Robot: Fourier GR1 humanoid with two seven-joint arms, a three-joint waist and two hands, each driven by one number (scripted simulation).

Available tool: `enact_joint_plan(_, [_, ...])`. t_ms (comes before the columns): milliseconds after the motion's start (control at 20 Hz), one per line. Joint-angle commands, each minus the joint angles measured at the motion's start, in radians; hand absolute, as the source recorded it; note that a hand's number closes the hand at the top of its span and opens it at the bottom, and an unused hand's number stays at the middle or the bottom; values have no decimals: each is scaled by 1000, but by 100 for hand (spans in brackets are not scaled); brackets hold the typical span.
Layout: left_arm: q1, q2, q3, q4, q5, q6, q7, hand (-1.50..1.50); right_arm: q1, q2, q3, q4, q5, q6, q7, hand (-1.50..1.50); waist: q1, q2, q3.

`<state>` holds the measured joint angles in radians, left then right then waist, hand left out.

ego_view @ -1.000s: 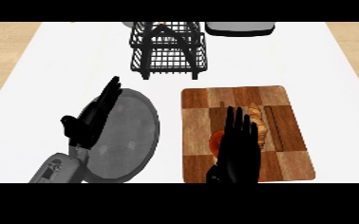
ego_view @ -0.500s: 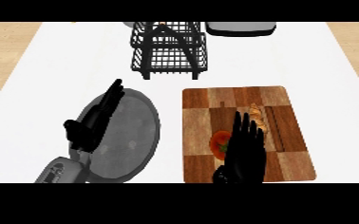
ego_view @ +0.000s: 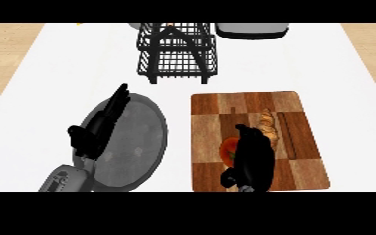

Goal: Pick the tomato from the cutting board and place it in the tiered basket

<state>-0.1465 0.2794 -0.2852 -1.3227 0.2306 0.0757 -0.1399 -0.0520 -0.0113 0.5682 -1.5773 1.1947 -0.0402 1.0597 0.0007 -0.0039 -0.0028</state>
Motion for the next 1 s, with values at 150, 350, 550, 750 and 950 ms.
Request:
enact_joint_plan(150, [28,10,47,-80,-10,-47,48,0,-54,11,33,87,37,-170,17,150,3,3,3])
enact_joint_plan(350, [8,-56,49,-33,-60,-30,39,0,-116,11,22,172,31,-211,10,150,2,4,3])
enact_joint_plan(550, [40,-52,87,7,-82,-68,-22,0,-62,11,57,18,94,-120,58,150,-1,3,3])
enact_joint_plan(750, [19,-93,50,-6,-105,-21,11,0,-171,-220,-206,130,-177,-13,-338,150,6,11,4])
enact_joint_plan(950, [-30,-48,99,11,-70,-64,22,0,-238,-444,-316,198,-331,135,-602,150,6,18,5])
